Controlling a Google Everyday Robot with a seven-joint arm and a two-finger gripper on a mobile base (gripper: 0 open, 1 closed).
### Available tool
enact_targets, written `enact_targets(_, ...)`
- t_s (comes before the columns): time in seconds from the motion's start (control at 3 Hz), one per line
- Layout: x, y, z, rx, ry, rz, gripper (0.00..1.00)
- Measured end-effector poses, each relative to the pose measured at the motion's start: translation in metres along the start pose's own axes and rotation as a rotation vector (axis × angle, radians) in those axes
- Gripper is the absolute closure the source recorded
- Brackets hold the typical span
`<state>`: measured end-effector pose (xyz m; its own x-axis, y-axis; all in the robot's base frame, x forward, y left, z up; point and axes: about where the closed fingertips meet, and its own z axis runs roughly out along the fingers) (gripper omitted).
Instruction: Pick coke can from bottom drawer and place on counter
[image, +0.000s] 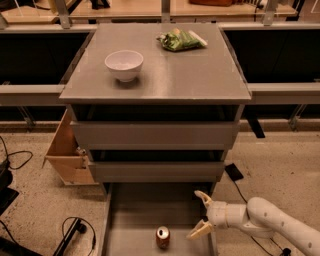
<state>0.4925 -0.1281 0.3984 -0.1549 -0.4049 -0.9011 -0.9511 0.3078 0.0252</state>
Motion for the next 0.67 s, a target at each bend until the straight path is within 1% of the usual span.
enact_targets(0.33, 0.059, -0.0132, 0.0275, -0.02, -0.03, -0.055, 0.0)
enact_targets(0.67, 0.059, -0.0132, 0.0276, -0.02, -0.03, -0.055, 0.0)
